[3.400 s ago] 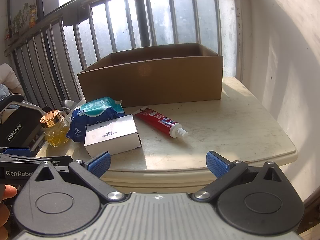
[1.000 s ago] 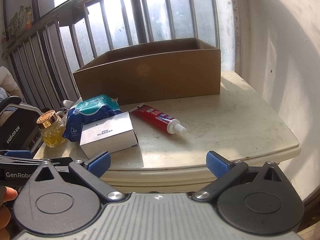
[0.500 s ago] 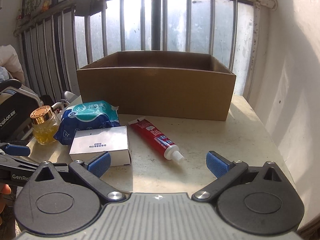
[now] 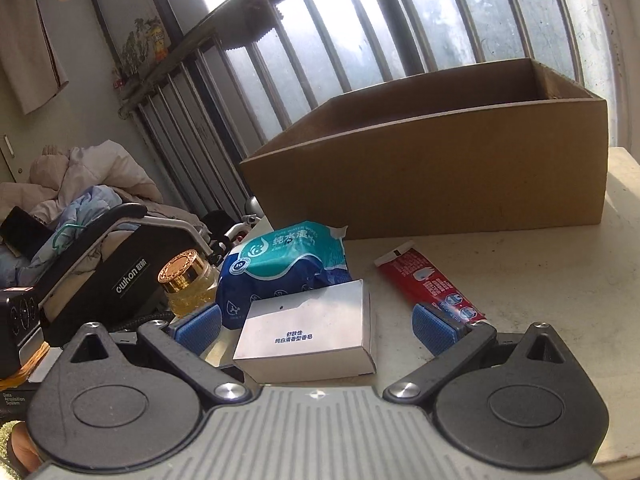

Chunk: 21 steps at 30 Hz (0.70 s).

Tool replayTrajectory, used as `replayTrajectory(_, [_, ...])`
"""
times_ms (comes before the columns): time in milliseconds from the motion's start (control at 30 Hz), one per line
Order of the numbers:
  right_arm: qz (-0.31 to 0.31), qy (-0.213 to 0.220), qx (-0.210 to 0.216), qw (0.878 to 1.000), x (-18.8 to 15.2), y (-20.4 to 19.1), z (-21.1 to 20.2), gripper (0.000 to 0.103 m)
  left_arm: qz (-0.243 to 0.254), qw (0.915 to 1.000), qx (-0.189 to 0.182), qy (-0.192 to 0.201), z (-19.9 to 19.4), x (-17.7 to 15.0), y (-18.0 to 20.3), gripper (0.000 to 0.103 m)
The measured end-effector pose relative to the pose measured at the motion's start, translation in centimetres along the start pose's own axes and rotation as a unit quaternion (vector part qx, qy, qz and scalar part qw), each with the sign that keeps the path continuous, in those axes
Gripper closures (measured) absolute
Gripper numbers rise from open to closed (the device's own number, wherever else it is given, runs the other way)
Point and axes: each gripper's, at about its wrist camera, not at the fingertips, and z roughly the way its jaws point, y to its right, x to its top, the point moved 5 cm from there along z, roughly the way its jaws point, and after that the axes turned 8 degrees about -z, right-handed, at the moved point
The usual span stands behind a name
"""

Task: Organize objects
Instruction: 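Move the right tool toward the white box and lower around it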

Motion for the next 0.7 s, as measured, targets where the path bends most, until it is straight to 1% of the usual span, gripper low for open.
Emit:
replayTrajectory(67, [0.018,-0.004,0.017,1.0,-0.1,0.5,0.9,0.0,0.013,0.9998,0.003,-0.011,0.7,-0.1,0.5,0.0])
replayTrajectory(167, [0.039,-0.013,0.029,0.999,-0.3,1.1,2.2,0.0,0.023,0.9993,-0.013,-0.027,1.6,-0.2,1.3,0.0])
replayTrajectory(267, [0.058,-0.025,0.048,0.997,-0.5,1.5,3.3,0.0,0.037,0.9984,-0.025,-0.033,2.4,-0.1,2.0,0.0])
replayTrajectory(300, [0.058,-0.025,0.048,0.997,-0.5,1.5,3.3,0.0,0.043,0.998,-0.028,-0.035,2.7,-0.2,2.3,0.0])
replayTrajectory(367, [0.067,-0.033,0.064,0.995,-0.7,1.5,4.0,0.0,0.051,0.9969,-0.036,-0.048,3.1,-0.2,2.7,0.0])
replayTrajectory(467, [0.063,-0.035,0.066,0.995,-0.8,1.6,4.1,0.0,0.064,0.9955,-0.045,-0.053,3.5,-0.2,3.3,0.0])
replayTrajectory(600, [0.08,-0.049,0.072,0.993,-1.1,2.2,4.2,0.0,0.066,0.9937,-0.07,-0.058,3.7,-0.2,3.9,0.0])
replayTrajectory(700, [0.083,-0.049,0.068,0.993,-1.1,2.1,4.1,0.0,0.066,0.9938,-0.068,-0.057,3.8,-0.1,3.8,0.0])
